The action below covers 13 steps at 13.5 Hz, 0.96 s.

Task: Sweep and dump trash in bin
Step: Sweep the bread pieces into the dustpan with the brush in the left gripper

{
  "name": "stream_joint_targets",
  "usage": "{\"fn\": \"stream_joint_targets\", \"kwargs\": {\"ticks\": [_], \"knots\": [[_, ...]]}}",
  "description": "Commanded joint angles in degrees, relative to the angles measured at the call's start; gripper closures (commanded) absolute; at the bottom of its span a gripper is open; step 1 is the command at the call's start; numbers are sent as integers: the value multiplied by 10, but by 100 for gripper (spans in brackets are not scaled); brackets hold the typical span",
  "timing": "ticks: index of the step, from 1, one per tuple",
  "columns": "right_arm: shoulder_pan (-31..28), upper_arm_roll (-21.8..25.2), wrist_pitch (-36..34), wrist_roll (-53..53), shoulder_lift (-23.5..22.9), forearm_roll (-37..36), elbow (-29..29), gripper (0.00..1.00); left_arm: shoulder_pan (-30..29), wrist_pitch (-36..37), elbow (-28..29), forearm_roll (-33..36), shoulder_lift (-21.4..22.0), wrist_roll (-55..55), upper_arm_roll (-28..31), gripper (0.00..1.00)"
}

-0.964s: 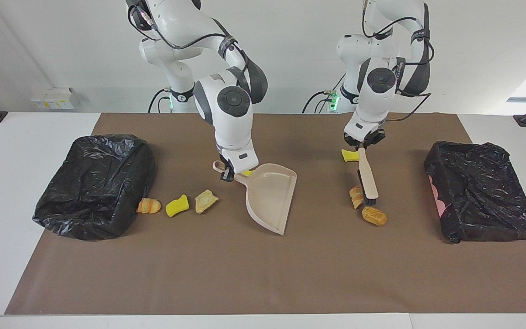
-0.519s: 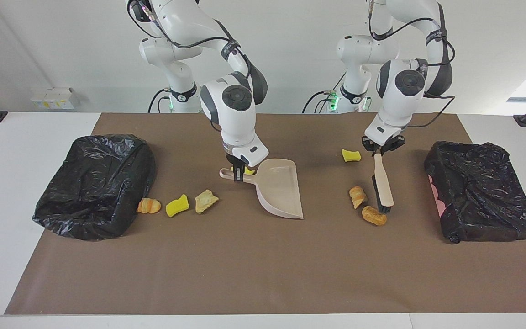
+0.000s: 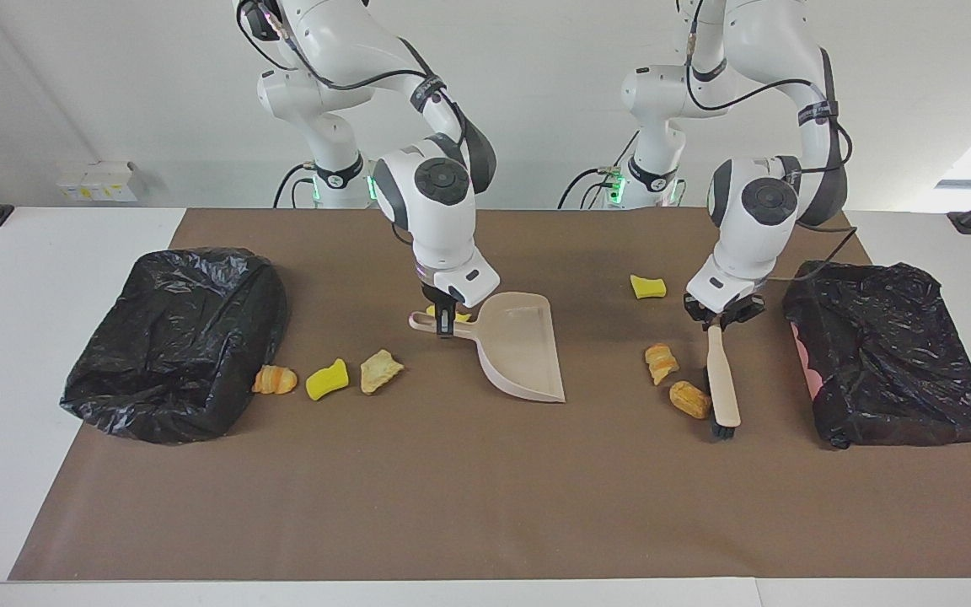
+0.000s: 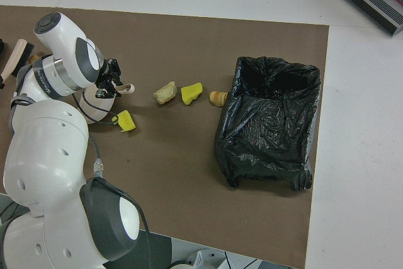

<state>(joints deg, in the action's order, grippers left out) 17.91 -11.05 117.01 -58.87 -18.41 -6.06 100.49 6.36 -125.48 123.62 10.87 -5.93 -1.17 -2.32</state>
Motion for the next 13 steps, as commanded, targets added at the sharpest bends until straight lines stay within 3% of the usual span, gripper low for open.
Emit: {"fn": "stream_joint_targets", "kwargs": {"ticks": [1, 4, 9, 13], "knots": [[-2, -4, 8, 1, 11, -1, 16, 100, -7, 6, 8, 7, 7, 52, -6, 100], [-2, -4, 7, 2, 11, -1, 16, 100, 16, 39, 27, -3, 23, 56, -12, 100], [-2, -4, 9, 2, 11, -2, 16, 100, 79, 64, 56, -84, 49, 34, -19, 100], [-2, -4, 9, 2, 11, -2, 17, 100, 82, 63, 56, -157, 52, -65, -98, 100]]}}
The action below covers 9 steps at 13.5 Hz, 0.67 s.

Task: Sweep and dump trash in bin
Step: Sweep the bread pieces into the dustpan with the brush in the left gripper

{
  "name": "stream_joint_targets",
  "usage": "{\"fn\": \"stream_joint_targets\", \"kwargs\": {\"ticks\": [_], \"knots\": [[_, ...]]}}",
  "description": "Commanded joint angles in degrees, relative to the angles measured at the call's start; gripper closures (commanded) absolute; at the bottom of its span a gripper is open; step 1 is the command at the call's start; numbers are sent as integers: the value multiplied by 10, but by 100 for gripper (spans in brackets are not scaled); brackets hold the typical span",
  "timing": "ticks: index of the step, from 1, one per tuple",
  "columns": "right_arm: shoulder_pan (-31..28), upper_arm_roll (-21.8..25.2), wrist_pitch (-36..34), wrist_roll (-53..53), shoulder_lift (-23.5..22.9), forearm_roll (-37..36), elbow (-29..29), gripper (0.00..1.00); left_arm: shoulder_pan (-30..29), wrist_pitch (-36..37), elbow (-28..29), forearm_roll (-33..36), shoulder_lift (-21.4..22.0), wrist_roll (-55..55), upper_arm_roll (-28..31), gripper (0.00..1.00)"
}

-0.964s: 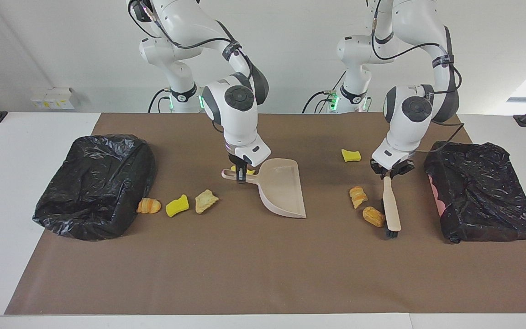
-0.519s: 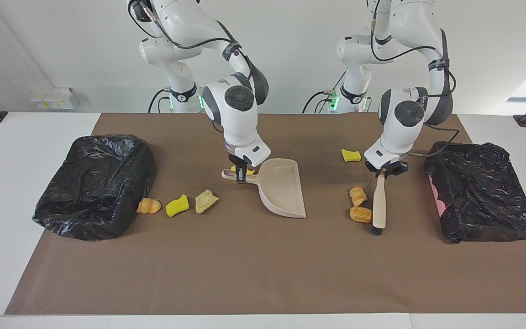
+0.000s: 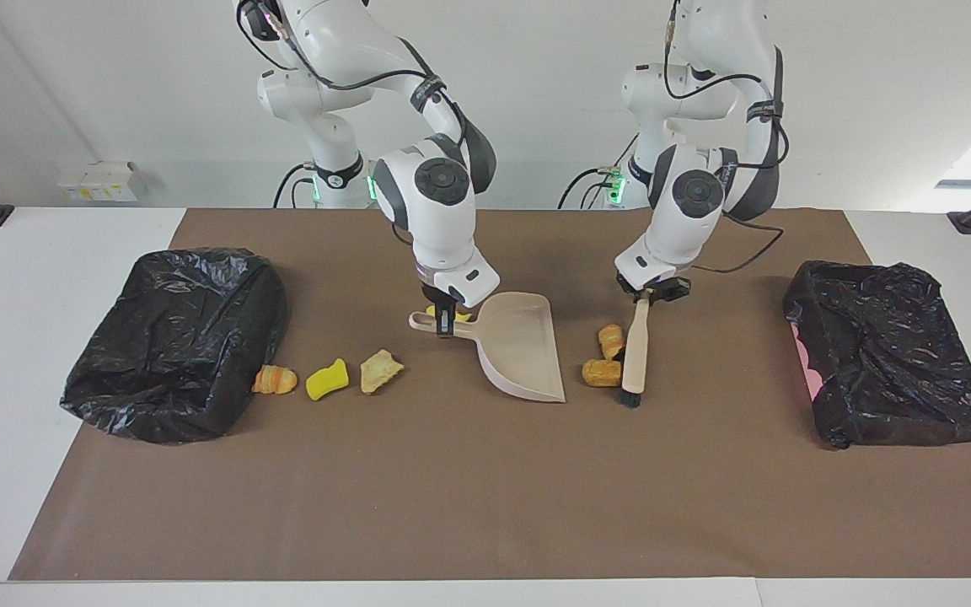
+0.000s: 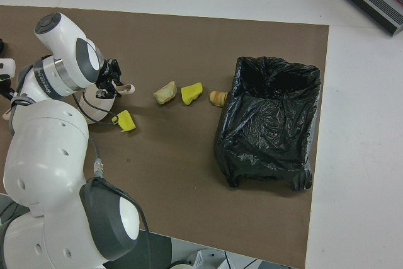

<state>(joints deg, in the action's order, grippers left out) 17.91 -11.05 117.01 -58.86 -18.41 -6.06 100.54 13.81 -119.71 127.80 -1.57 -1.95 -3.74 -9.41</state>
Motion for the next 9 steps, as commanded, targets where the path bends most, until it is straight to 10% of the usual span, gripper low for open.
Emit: {"fn": "stream_joint_targets", "kwargs": {"ticks": [1, 9], "knots": [[-2, -4, 9, 1, 11, -2, 18, 100, 8, 2, 12, -52, 12, -57, -52, 100], [-3, -4, 8, 2, 14, -2, 25, 100, 7, -18, -29, -136, 3, -166, -138, 100]]}}
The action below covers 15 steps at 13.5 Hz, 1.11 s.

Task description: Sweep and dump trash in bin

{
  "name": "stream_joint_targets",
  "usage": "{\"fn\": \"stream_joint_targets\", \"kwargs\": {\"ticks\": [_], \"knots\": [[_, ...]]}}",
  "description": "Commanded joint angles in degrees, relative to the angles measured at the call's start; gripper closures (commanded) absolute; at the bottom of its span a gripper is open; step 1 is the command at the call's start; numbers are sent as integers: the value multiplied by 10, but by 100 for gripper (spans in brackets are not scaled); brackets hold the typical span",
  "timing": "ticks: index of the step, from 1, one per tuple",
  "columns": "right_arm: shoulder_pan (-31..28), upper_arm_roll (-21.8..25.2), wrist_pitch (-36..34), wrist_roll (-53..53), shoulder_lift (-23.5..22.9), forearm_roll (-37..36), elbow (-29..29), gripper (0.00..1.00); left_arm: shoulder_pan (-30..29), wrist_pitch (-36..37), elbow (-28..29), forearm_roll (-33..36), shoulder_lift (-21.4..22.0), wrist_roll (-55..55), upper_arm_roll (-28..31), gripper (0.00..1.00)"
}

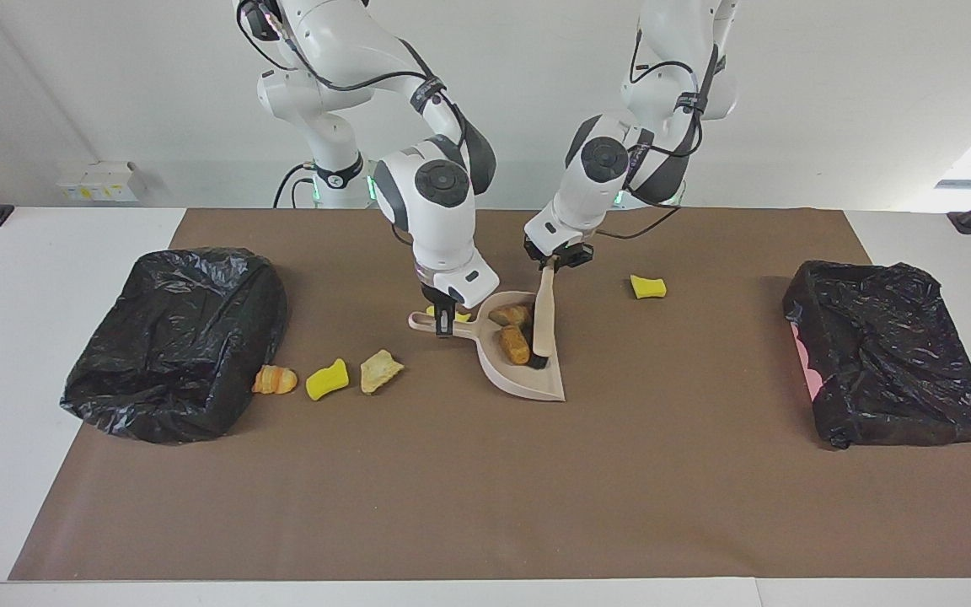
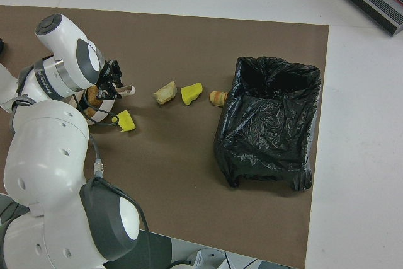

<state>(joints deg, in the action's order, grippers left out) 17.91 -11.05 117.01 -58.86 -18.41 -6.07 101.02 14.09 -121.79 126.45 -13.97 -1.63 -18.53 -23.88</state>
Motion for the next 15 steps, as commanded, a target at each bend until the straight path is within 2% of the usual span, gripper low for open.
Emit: {"fn": "stream_joint_targets", "kwargs": {"ticks": [1, 4, 8, 11, 15], "knots": [[-2, -4, 8, 2, 14, -2, 20, 100, -2, 4, -17, -11, 7, -40, 7, 100], [-1, -4, 9, 10, 14, -2, 19, 100, -13, 77, -23, -11, 38, -65, 15, 100], [-1, -4, 2, 10, 15, -3, 20, 100, -42, 174, -13, -4, 107, -78, 41, 100], [-1, -4, 2, 10, 15, -2, 20, 100, -56, 243, -9, 45, 118, -100, 57, 100], [-1, -4, 1, 11, 15, -2, 20, 100, -100, 263, 42, 63, 153, -113, 64, 100]]}}
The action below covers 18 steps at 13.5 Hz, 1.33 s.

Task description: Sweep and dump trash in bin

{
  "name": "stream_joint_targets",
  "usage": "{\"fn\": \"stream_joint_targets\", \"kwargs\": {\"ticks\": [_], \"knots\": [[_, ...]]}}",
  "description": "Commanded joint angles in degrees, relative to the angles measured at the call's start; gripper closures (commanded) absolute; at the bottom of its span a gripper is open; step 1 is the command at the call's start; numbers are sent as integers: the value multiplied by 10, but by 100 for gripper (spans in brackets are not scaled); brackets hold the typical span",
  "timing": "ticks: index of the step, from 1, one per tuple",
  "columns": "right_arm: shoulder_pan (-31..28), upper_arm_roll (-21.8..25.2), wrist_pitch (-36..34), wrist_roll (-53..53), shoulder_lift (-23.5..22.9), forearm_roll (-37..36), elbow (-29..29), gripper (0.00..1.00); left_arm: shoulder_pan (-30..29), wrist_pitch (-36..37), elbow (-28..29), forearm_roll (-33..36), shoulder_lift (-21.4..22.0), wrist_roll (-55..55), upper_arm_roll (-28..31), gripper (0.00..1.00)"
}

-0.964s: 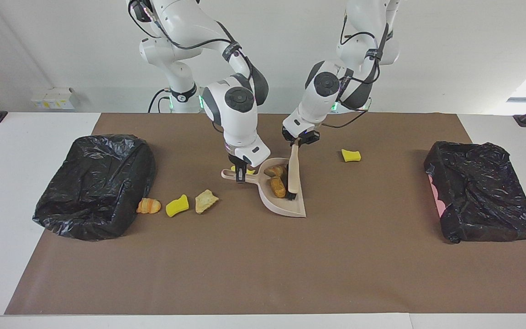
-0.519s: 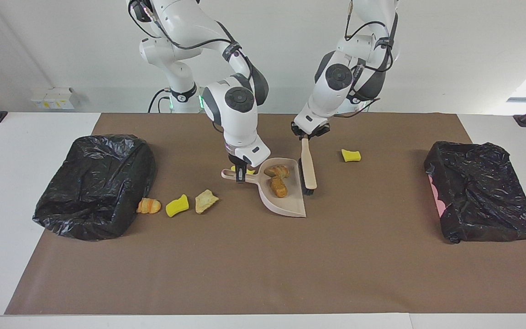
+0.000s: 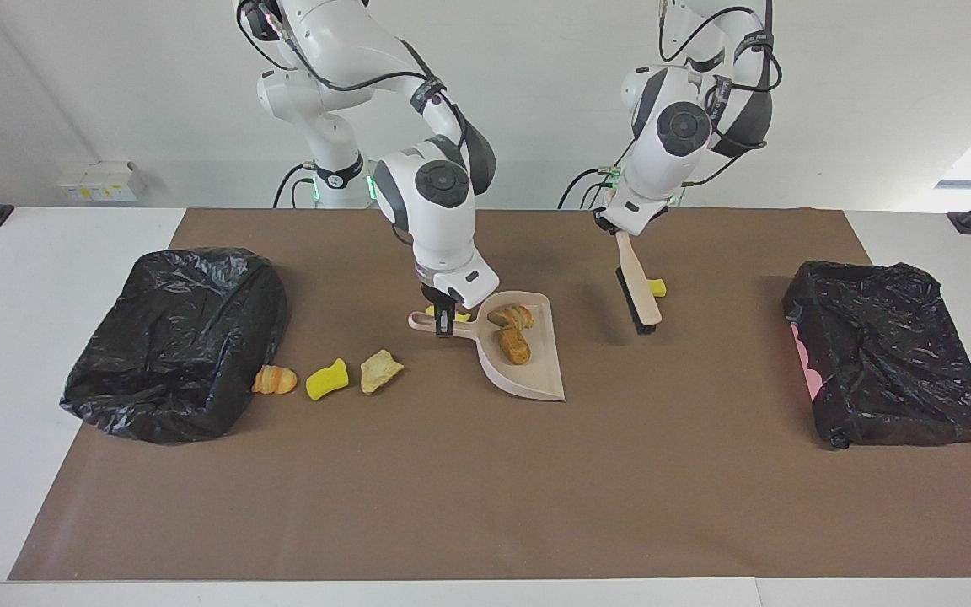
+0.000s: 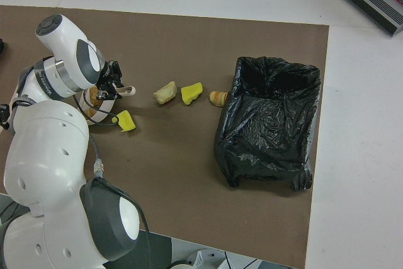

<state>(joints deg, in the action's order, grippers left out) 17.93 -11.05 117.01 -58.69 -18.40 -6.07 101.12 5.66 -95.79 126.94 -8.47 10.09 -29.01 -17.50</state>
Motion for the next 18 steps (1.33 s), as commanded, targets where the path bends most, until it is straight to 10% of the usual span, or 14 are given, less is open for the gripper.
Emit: {"fn": "stream_joint_targets", "kwargs": {"ticks": [1, 12, 18], "knots": [[-1, -4, 1, 9, 15, -2, 19, 100, -21, 6, 50, 13, 44, -6, 5, 100], [-1, -4, 9, 35, 14, -2, 19, 100, -23, -26, 197, 35, 149, -9, 48, 100], [-1, -4, 9, 47, 21, -2, 35, 100, 1, -102, 219, 27, 128, -87, 43, 100]]}}
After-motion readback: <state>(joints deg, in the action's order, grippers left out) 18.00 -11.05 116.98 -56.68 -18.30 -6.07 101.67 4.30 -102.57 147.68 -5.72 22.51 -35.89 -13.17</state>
